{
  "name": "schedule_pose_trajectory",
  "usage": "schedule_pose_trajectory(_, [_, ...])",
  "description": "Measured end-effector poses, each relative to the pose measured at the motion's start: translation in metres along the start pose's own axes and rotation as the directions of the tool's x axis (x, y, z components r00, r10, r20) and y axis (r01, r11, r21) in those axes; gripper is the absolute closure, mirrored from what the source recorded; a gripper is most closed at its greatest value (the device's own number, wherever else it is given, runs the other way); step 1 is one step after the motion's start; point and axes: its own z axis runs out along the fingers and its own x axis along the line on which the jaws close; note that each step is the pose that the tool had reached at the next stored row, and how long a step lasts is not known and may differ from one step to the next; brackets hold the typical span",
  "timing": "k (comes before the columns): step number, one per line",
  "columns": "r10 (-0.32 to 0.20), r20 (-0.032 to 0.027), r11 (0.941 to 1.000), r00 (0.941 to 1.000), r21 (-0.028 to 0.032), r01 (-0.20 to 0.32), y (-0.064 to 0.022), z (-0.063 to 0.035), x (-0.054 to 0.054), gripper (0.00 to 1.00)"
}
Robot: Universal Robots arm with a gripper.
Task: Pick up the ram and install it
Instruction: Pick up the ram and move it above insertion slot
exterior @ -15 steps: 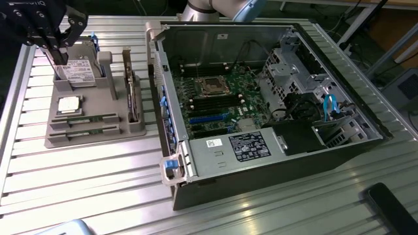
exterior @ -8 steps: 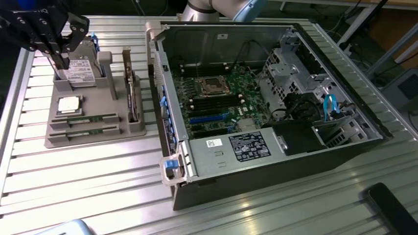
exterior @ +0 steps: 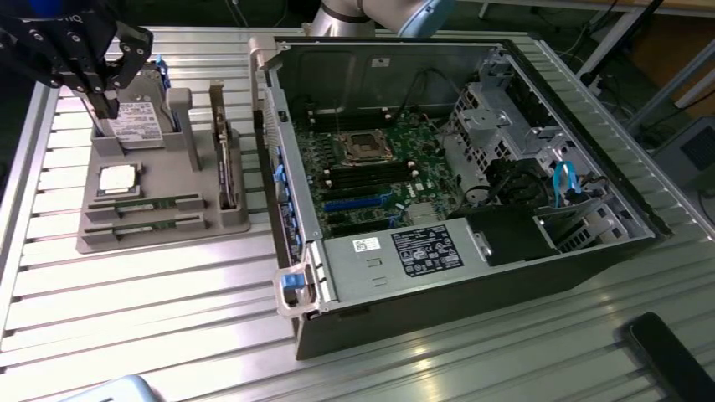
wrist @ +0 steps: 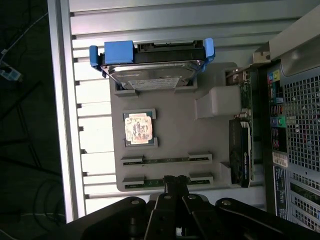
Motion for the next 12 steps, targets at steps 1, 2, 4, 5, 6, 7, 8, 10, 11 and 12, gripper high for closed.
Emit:
schedule_pose_trajectory(1, [0.0, 0.0, 1.0, 1.0, 0.0, 0.0, 0.0, 0.0, 0.0, 0.9])
schedule_pose_trajectory(2, [0.0, -0.0001, 1.0, 1.0, 0.0, 0.0, 0.0, 0.0, 0.0, 0.9])
schedule_pose_trajectory(4, [0.0, 0.0, 1.0, 1.0, 0.0, 0.0, 0.0, 0.0, 0.0, 0.77])
schedule_pose_trajectory(5, [0.0, 0.0, 1.0, 1.0, 0.0, 0.0, 0.0, 0.0, 0.0, 0.71])
schedule_pose_trajectory(6, [0.0, 0.0, 1.0, 1.0, 0.0, 0.0, 0.0, 0.0, 0.0, 0.64])
schedule_pose_trajectory(7, [0.0, 0.0, 1.0, 1.0, 0.0, 0.0, 0.0, 0.0, 0.0, 0.64])
schedule_pose_trajectory(8, [0.0, 0.0045, 1.0, 1.0, -0.0004, 0.0, -0.0001, 0.0033, 0.0, 0.64])
schedule_pose_trajectory(10, [0.0, 0.005, 1.0, 1.0, -0.0004, 0.0, -0.0005, 0.0126, 0.0, 0.64])
schedule_pose_trajectory(11, [0.0, 0.005, 1.0, 1.0, -0.0004, 0.0, -0.0006, 0.016, 0.0, 0.64])
schedule_pose_trajectory(12, [0.0, 0.0049, 1.0, 1.0, -0.0004, 0.0, -0.0008, 0.0194, 0.0, 0.64])
